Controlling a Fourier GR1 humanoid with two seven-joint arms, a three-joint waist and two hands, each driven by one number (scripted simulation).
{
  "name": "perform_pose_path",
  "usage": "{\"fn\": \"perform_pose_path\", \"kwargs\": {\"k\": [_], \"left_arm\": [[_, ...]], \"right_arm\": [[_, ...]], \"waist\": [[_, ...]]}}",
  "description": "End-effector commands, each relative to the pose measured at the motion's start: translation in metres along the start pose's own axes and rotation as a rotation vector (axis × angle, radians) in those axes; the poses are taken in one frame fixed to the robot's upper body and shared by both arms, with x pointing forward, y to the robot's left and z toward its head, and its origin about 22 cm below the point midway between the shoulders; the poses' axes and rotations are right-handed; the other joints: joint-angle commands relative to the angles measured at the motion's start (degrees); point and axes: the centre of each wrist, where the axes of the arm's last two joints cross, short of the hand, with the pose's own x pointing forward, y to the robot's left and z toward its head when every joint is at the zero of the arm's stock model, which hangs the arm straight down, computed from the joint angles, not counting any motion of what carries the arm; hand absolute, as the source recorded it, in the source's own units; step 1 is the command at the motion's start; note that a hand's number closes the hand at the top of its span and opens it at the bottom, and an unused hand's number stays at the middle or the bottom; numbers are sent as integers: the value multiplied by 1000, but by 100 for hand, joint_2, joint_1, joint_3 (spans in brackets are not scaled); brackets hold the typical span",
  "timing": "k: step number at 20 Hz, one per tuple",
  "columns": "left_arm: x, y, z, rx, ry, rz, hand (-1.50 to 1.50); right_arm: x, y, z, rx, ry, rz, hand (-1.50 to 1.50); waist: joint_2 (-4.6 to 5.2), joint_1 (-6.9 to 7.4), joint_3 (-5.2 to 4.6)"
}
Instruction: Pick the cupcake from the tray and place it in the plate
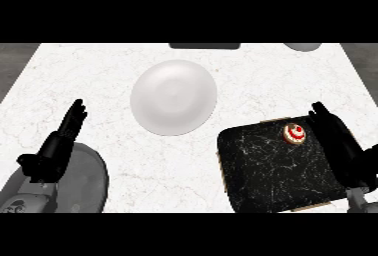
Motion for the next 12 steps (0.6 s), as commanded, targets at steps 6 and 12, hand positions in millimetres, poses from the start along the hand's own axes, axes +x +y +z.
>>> {"fn": "perform_pose_path", "kwargs": {"k": [6,12], "left_arm": [[-3,-4,-9,19,26,-10,0],[-5,-12,-6,-30,71,50,0]], "right_arm": [[77,34,-79,-558,-80,-168,150],[19,38,-75,-972,-228,242,-150]], "waist": [[166,185,53],[152,173,58]]}}
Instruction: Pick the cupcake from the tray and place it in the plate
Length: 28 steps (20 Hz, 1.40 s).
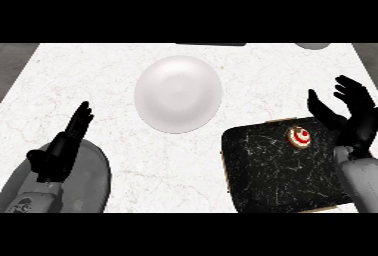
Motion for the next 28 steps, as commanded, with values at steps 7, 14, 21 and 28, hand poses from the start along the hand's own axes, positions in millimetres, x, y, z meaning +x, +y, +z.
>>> {"fn": "perform_pose_path", "kwargs": {"k": [7,14,21,28], "left_arm": [[-3,5,-3,14,59,19,0],[-11,15,8,56,60,3,0],[-10,20,12,59,74,2,0],[-13,9,17,55,83,4,0]], "right_arm": [[-26,95,62,-266,-145,158,-150],[-46,90,48,-223,-1,342,-150],[-57,85,44,-31,272,606,-150],[10,116,55,36,425,666,-150]], "waist": [[-90,-169,24],[-161,-351,-2],[-210,-415,-12],[-213,-435,21]]}}
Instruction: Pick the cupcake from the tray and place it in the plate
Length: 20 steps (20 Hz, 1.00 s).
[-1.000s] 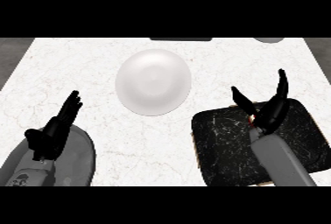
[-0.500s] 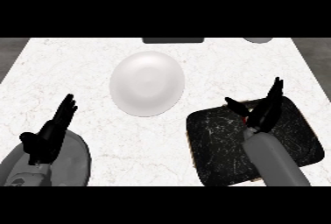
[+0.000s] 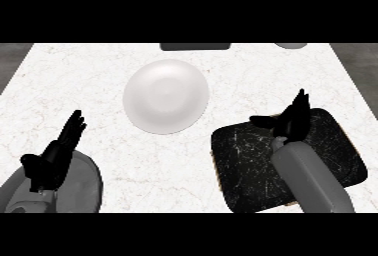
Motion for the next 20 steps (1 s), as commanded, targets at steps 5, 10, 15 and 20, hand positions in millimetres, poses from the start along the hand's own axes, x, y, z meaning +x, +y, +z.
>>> {"fn": "perform_pose_path", "kwargs": {"k": [5,10,15,20], "left_arm": [[-5,-7,-3,15,-9,10,0],[6,-2,-3,9,-29,12,0],[1,0,-4,-17,-20,21,0],[3,5,2,-27,-27,17,0]], "right_arm": [[37,-33,21,39,178,154,-150],[32,-40,31,88,247,267,-150],[27,-61,27,107,266,235,-150],[4,-54,16,89,311,278,-150]], "waist": [[63,-54,48],[77,22,58],[117,110,64],[141,208,70]]}}
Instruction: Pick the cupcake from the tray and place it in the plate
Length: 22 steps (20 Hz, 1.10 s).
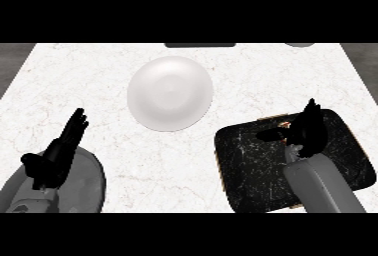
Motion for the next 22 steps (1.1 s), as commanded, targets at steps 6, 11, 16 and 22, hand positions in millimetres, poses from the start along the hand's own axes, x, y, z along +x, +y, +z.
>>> {"fn": "perform_pose_path", "kwargs": {"k": [6,11,16,22], "left_arm": [[3,1,-4,-5,-6,-14,0],[0,-1,6,-18,-13,-13,0],[3,-12,2,-24,-24,-11,0],[18,-5,1,-32,-26,-14,0]], "right_arm": [[-8,0,-14,10,255,111,-150],[-12,-14,-15,78,213,62,150],[-22,36,-16,92,145,103,150],[-1,0,-25,22,100,137,150]], "waist": [[33,76,7],[26,85,9],[43,136,13],[35,124,12]]}}
